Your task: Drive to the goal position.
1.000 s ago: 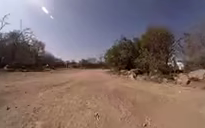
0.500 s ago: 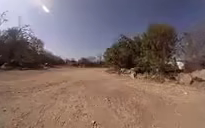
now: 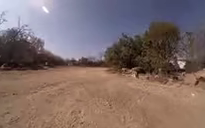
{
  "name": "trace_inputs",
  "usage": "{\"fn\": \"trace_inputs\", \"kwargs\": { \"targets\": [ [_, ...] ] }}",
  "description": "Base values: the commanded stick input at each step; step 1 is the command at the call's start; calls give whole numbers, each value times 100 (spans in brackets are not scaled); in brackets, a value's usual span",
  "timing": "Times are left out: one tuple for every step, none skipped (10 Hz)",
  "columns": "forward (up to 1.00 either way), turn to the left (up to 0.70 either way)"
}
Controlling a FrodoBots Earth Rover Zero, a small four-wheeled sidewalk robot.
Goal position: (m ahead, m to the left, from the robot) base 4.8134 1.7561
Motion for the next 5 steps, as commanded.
{"fn": "trace_inputs", "kwargs": {
  "targets": [
    [50,0],
    [50,0],
    [50,0],
    [50,0],
    [50,3]
  ]
}}
